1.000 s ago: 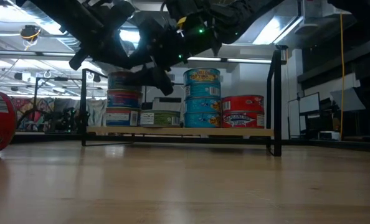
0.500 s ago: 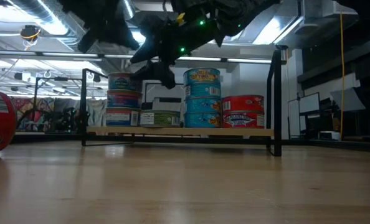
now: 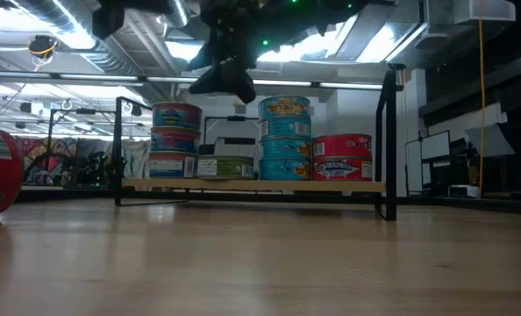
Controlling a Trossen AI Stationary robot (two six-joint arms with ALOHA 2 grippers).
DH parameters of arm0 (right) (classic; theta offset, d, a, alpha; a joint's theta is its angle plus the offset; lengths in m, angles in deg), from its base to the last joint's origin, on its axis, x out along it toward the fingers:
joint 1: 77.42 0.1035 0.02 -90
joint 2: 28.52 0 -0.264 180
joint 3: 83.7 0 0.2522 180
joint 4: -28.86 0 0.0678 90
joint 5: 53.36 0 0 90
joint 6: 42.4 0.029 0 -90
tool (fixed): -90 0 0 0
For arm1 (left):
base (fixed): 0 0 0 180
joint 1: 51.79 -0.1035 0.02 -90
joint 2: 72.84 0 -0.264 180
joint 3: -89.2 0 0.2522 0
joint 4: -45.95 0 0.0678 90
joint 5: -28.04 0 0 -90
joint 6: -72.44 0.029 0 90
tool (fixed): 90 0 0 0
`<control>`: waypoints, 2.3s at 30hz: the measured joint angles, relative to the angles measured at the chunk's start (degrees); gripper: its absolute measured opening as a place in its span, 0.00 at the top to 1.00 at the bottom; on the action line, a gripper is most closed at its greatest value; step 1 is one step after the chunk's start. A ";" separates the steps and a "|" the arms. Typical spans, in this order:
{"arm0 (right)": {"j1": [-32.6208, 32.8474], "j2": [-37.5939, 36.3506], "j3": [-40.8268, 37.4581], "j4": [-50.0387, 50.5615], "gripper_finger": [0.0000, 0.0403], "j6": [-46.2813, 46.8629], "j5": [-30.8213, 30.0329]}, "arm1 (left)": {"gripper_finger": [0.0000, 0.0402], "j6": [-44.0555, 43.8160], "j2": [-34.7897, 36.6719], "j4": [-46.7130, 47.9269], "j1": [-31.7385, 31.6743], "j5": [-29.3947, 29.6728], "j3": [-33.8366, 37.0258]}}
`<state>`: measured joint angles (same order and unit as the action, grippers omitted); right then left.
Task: Stack canned seafood by type on shelf
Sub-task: Stack the red tuna can on top of the red tuna can on the shelf
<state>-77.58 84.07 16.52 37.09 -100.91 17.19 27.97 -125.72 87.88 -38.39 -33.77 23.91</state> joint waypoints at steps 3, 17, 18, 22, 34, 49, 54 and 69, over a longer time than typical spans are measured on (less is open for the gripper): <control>2.40 -0.07 0.00 4.80 0.33 0.84 -5.56 | 0.99 1.26 2.12 0.04 1.29 -5.41 0.00; 11.29 -12.69 -0.04 34.84 0.33 31.02 -12.53 | 0.98 -1.45 1.21 4.69 5.54 -25.61 0.00; 11.91 -13.42 -0.04 36.00 0.33 32.82 -12.52 | 0.97 -1.96 0.77 4.69 5.77 -26.17 0.00; 14.24 -15.88 -0.04 38.93 0.33 38.07 -12.16 | 0.88 -2.48 -0.91 4.73 6.80 -27.31 0.00; 19.19 -16.57 -0.02 40.38 0.33 49.70 0.73 | 0.56 4.96 -3.62 25.38 8.30 -30.52 0.00; 20.81 -16.52 -0.02 44.59 0.33 55.82 1.12 | 0.45 15.63 -12.14 31.14 8.34 -29.14 1.27; 20.81 -16.50 -0.02 45.13 0.33 55.92 1.12 | 0.45 18.06 -15.57 31.16 8.34 -29.12 1.29; 20.81 -16.48 -0.02 45.13 0.33 55.90 1.12 | 0.45 20.50 -18.43 31.19 8.34 -31.11 1.29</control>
<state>-56.77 67.59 16.50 82.21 -45.01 18.31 48.47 -144.15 119.07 -30.05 -64.88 25.20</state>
